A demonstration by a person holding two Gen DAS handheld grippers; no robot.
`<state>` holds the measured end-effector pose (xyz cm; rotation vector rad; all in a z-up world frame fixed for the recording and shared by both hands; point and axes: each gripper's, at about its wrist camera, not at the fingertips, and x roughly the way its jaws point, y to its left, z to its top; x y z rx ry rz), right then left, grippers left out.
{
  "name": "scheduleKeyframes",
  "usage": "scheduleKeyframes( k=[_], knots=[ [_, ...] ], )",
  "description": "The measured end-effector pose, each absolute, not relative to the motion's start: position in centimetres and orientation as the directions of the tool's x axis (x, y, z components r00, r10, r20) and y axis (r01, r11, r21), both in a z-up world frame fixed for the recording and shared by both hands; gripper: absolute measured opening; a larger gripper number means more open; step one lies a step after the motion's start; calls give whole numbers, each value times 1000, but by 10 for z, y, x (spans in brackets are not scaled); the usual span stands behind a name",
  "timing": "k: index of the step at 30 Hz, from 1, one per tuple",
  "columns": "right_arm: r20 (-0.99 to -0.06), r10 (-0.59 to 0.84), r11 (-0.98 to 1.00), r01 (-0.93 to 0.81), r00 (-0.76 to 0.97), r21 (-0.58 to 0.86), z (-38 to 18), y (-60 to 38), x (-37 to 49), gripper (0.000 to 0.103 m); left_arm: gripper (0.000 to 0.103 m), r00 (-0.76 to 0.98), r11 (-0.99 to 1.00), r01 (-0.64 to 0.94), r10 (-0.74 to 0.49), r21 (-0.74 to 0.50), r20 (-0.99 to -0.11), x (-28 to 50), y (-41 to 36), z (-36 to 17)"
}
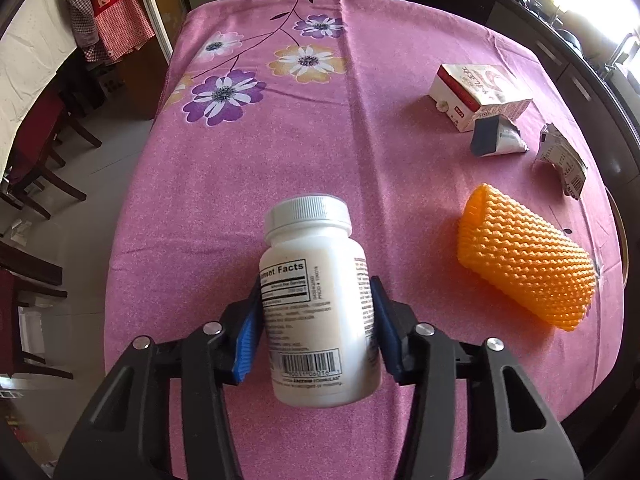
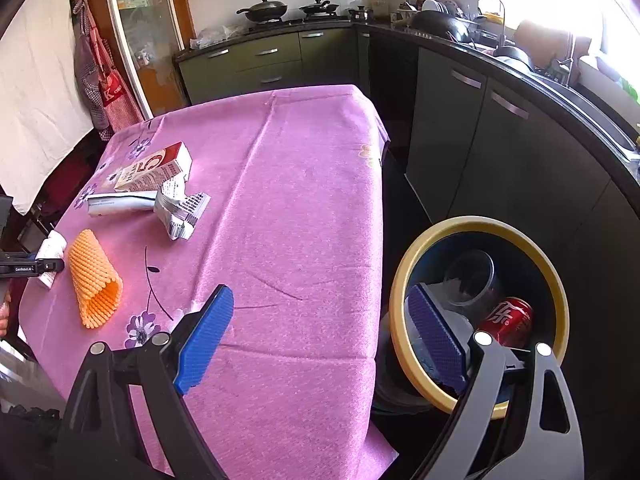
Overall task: Collect trash
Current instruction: 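Grasp the white pill bottle with the left gripper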
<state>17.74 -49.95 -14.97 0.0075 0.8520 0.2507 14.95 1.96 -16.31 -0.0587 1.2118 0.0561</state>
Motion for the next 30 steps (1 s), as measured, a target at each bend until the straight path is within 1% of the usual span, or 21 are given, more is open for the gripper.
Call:
scheduleKeyframes(
  k=[8,10,20,24,30],
  knots=[
    [-745,222,970,-220,629,104,-148,-498,175,88,46,371,999,-26,-8,-19,-928,141,17,-157],
    [-745,220,970,-220,629,101,-147,-499,175,88,45,388,1000,-9,-15,-20,-922,137,14,-150],
    [-738,219,972,-209,639,108,-146,-505,171,88,45,465,995,97,-64,-21,-883,128,-15,-107],
    [-729,202,977,-190,654,99,-140,-514,165,88,45,487,981,190,-121,-30,-865,128,-42,-85],
    [-703,121,993,-84,701,86,-125,-555,141,88,45,496,909,416,-251,-27,-831,140,-120,-56]
  ],
)
